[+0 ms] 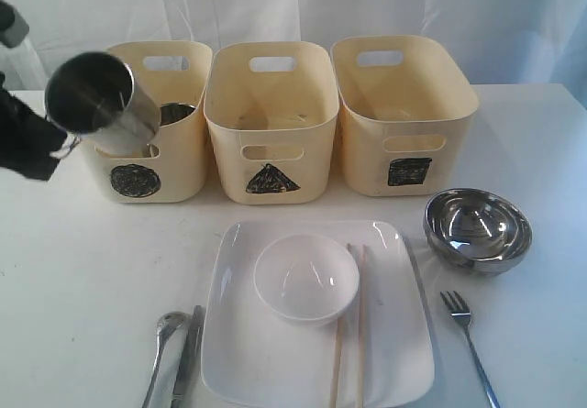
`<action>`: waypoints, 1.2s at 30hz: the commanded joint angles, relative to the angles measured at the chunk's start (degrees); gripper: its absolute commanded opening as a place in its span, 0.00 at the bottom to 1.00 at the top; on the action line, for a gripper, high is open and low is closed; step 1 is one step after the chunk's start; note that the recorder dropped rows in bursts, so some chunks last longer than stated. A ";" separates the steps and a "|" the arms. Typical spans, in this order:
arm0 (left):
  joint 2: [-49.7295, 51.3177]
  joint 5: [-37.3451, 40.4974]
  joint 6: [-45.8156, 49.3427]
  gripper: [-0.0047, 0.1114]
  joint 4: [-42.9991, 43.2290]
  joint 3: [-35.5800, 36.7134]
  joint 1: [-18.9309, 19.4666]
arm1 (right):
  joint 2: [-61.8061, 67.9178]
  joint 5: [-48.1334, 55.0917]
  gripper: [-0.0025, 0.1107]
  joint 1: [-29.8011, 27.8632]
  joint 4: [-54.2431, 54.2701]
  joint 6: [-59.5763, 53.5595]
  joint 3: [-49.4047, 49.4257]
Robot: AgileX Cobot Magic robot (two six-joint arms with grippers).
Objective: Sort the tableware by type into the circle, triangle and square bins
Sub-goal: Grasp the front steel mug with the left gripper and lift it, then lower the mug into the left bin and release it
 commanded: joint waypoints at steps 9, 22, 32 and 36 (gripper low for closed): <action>24.96 -4.07 -16.64 0.04 9.52 -26.46 0.01 | -0.37 -0.21 0.02 -0.48 -0.36 0.03 0.07; 46.69 8.58 -23.22 0.04 11.21 -54.57 2.15 | -0.37 -0.21 0.02 -0.48 -0.36 0.03 0.07; 54.69 15.73 -27.63 0.04 15.24 -63.66 2.15 | -0.37 -0.21 0.02 -0.48 -0.36 0.03 0.07; 56.12 15.89 -27.63 0.04 15.24 -64.45 2.15 | -0.37 -0.21 0.02 -0.48 -0.36 0.03 0.07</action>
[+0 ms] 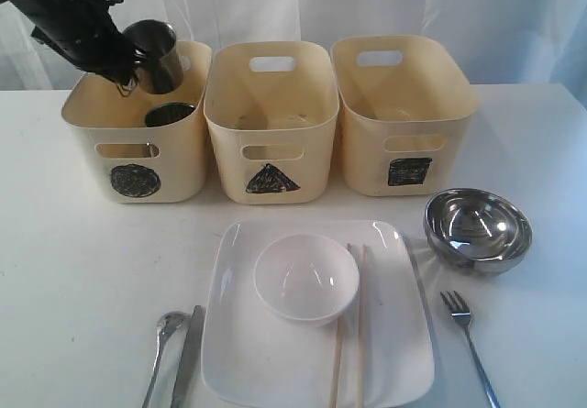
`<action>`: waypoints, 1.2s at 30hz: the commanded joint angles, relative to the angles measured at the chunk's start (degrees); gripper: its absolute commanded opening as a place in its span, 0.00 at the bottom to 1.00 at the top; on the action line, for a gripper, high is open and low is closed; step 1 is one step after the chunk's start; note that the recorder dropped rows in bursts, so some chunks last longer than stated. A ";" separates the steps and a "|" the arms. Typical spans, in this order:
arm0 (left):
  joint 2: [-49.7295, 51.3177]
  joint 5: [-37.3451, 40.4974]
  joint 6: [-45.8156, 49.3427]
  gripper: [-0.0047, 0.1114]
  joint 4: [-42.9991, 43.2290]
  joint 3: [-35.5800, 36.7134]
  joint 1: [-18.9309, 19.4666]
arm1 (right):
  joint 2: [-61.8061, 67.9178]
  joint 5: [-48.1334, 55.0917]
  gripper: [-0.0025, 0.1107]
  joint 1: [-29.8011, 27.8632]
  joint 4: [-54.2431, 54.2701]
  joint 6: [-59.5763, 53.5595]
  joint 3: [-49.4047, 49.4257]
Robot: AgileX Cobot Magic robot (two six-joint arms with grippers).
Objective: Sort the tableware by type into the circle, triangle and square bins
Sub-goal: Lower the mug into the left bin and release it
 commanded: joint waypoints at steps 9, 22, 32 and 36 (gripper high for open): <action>1.03 -0.47 -1.78 0.04 0.84 -1.32 0.12 | -0.37 -0.21 0.02 -0.48 -0.36 0.03 0.07; 1.15 -0.20 -3.57 0.26 1.66 -1.32 0.00 | -0.37 -0.21 0.02 -0.48 -0.36 0.03 0.07; 0.91 -0.05 -3.66 0.39 -2.09 -1.45 0.00 | -0.37 -0.21 0.02 -0.48 -0.36 0.03 0.07; -1.31 0.22 -2.20 0.39 -7.01 -1.45 0.00 | -0.37 -0.21 0.02 -0.48 -0.36 0.03 0.07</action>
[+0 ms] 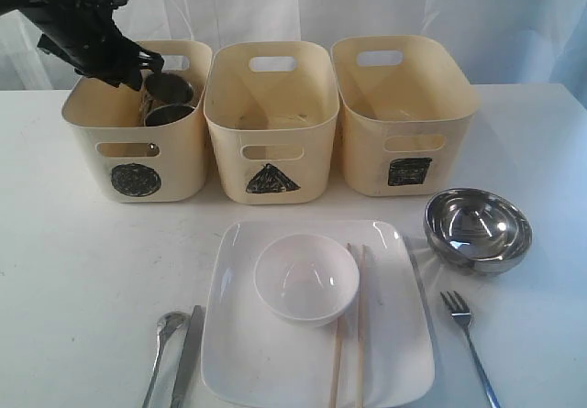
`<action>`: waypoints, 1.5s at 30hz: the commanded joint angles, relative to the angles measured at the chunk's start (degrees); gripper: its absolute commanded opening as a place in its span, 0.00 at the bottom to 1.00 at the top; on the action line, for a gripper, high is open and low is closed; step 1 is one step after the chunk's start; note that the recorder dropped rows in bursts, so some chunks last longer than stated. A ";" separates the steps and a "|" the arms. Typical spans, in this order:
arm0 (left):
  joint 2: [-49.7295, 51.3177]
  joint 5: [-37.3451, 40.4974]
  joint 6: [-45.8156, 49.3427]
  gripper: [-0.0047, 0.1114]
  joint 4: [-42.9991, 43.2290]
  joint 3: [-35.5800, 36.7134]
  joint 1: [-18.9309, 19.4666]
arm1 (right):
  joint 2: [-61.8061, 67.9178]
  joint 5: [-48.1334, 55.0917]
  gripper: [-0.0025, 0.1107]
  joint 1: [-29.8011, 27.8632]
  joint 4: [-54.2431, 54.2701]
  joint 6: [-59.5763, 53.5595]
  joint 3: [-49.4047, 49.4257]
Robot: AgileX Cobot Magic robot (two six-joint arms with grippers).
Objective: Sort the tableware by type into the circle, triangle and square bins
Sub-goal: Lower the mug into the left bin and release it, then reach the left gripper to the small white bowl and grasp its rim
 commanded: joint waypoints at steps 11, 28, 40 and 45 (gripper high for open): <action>-15.21 19.55 14.91 0.39 -17.50 -0.02 -0.49 | -0.37 -0.21 0.02 -0.48 -0.36 0.03 0.07; -26.63 31.82 11.71 0.39 -19.30 16.83 -10.91 | -0.37 -0.21 0.02 -0.48 -0.36 0.03 0.07; -35.48 20.22 16.33 0.39 -25.53 38.10 -11.52 | -0.37 -0.21 0.02 -0.48 -0.36 0.03 0.07; -35.43 16.46 17.18 0.39 -31.09 44.48 -11.66 | -0.37 -0.21 0.02 -0.48 -0.36 0.03 0.07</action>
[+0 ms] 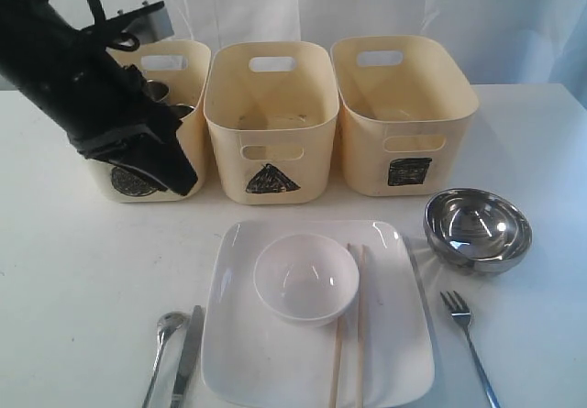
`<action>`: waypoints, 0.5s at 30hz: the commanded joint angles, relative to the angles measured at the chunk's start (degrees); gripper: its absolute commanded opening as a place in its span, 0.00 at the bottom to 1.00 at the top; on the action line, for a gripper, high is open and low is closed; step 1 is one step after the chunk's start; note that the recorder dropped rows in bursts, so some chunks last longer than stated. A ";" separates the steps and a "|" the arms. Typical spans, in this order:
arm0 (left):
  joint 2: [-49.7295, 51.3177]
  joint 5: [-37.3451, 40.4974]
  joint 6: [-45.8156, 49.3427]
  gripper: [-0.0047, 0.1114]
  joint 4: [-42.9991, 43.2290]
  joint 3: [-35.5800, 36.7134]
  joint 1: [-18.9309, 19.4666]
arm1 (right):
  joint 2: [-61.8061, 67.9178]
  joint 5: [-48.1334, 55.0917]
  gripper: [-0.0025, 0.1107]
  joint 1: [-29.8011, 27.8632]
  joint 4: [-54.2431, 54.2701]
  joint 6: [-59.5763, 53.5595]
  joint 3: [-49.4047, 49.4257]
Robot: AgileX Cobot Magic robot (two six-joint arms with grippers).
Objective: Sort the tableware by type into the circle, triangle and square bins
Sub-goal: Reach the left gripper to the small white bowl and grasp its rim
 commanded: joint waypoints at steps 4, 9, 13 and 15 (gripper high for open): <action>0.38 -9.46 2.22 0.39 -5.36 8.65 -1.59 | -0.37 -0.21 0.02 -0.48 -0.36 0.03 0.07; 3.13 -14.05 3.62 0.50 -8.46 10.36 -4.82 | -0.37 -0.21 0.02 -0.48 -0.36 0.03 0.07; 5.86 -17.17 3.62 0.56 -9.61 10.36 -7.01 | -0.37 -0.21 0.02 -0.48 -0.36 0.03 0.07; 7.48 -18.63 3.62 0.56 -10.79 10.36 -7.71 | -0.37 -0.21 0.02 -0.48 -0.36 0.03 0.07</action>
